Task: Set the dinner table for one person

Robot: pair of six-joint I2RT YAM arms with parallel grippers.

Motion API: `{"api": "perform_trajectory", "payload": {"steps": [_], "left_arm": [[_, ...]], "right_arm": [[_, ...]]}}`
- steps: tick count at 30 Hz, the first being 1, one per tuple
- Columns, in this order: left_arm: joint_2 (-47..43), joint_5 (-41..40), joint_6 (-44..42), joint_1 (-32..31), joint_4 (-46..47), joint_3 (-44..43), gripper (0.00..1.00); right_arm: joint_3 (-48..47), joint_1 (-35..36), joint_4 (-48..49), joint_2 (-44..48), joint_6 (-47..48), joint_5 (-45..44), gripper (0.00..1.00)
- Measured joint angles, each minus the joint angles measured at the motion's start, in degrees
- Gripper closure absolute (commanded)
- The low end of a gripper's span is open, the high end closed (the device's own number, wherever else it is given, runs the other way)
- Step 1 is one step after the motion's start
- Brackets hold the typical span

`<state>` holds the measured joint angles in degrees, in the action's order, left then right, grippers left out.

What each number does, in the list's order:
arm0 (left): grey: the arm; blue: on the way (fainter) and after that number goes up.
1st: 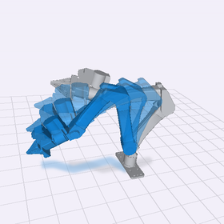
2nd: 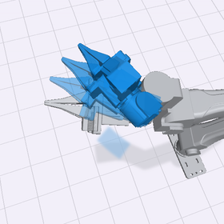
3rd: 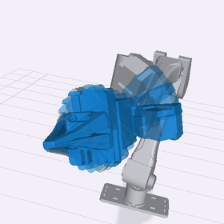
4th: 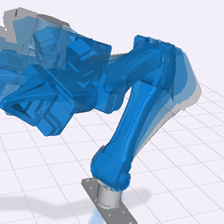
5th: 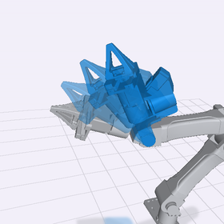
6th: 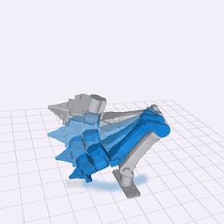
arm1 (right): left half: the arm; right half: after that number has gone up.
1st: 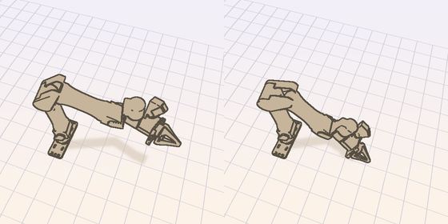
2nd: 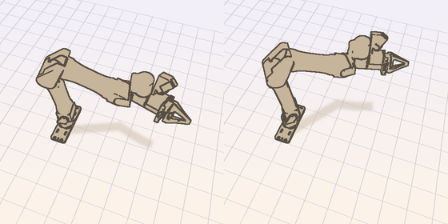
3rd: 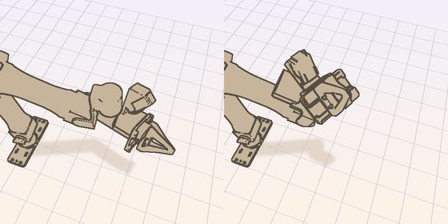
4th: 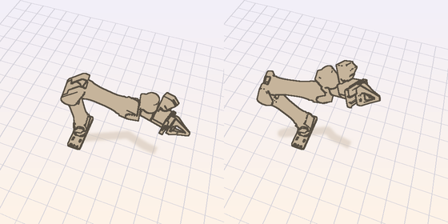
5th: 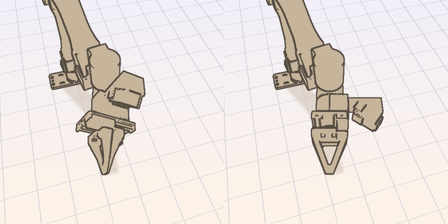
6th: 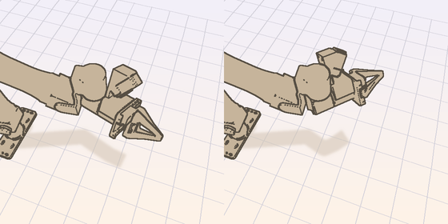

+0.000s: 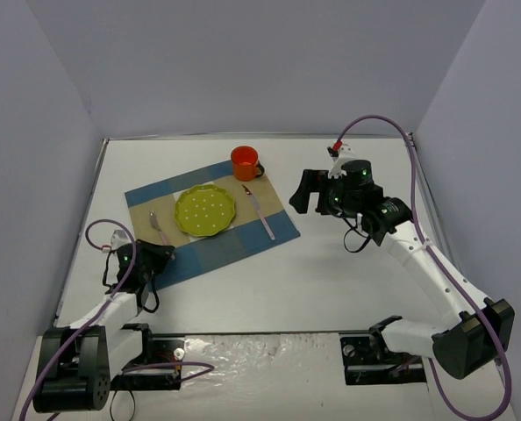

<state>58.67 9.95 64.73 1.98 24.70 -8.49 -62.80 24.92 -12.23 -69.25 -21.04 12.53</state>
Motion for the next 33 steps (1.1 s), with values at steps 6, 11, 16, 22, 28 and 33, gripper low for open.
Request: {"api": "perform_trajectory", "payload": {"steps": [6, 11, 16, 22, 28, 33], "left_arm": [[-0.03, 0.11, 0.02, 0.46, 0.54, 0.44, 1.00], [-0.79, -0.35, 0.13, 0.46, -0.73, 0.63, 0.91], [-0.81, -1.49, 0.58, 0.51, -3.40, 0.63, 0.81], [-0.37, -2.37, 2.75, 0.72, -6.33, -0.16, 0.56], [-2.65, -4.12, 2.91, 0.75, -14.47, -4.12, 0.31], [-7.17, -8.05, 1.67, 0.77, -30.13, -10.35, 0.23]], "right_arm": [[0.42, -0.14, -0.01, -0.02, 0.14, 0.22, 0.00], [0.46, -0.14, -0.01, -0.02, 0.15, 0.40, 0.00], [0.48, -0.14, -0.02, -0.02, 0.16, 0.42, 0.00], [0.57, -0.19, -0.02, -0.02, 0.16, 0.49, 0.00], [0.91, -0.21, 0.00, -0.02, 0.16, 0.88, 0.00], [1.29, -0.41, -0.01, 0.00, 0.16, 1.05, 0.00]]}}
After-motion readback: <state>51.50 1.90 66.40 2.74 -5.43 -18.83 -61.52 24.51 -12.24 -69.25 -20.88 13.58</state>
